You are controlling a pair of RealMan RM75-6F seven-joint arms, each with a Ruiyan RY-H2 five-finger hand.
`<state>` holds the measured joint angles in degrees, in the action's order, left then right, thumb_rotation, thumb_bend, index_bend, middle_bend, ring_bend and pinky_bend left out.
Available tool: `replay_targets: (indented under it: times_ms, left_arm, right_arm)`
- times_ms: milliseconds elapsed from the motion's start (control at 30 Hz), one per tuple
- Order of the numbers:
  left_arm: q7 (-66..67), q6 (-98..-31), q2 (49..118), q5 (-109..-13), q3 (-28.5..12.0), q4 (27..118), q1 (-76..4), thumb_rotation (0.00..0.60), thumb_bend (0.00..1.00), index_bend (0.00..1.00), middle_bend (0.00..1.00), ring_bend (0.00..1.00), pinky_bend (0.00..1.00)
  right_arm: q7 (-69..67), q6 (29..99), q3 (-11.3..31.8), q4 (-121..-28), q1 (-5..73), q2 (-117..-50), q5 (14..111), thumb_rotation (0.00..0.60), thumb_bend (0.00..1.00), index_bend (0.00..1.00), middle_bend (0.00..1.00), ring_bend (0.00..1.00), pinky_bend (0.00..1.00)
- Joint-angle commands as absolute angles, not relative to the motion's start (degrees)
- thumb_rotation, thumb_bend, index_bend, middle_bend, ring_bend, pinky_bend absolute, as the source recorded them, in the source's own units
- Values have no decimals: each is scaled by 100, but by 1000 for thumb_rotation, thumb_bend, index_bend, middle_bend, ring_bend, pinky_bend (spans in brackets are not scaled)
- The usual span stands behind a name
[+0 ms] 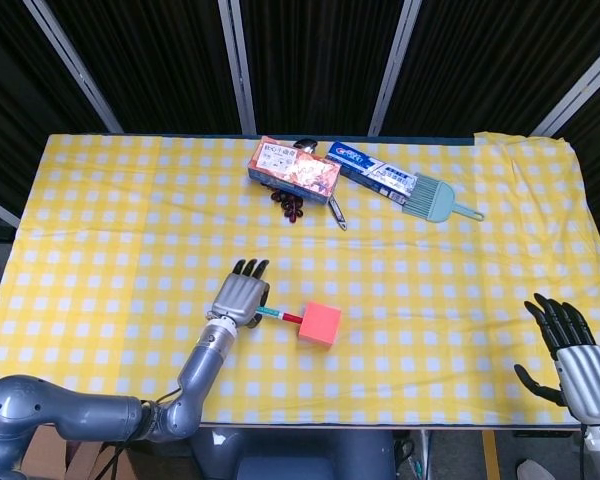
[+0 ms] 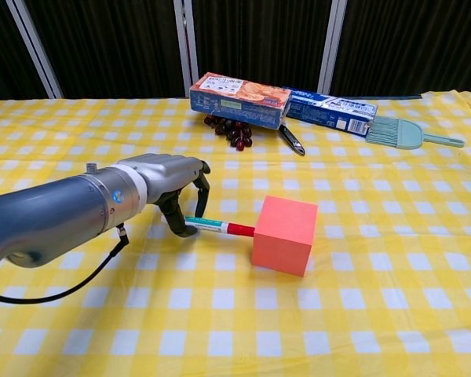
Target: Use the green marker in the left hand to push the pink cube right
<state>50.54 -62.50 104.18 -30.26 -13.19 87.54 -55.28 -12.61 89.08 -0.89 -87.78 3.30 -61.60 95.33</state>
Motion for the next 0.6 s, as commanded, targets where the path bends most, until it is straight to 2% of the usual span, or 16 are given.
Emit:
replay_targets:
  times_ms: [33, 600]
  left_arm:
    - [5084, -6241, 10485, -3007, -1353, 8722, -5594, 600, 439, 581, 27, 0, 0]
    - [5290, -6101, 11073, -2750, -1660, 8252, -6150, 600, 439, 585, 30, 0, 0]
  right_arm:
    - [-1266, 8909, -92, -8780, 329, -6159, 9536, 600, 342, 0, 0, 0, 45]
    - [-1358, 8927, -91, -8784, 315, -6133, 9520, 600, 341, 0, 0, 0, 45]
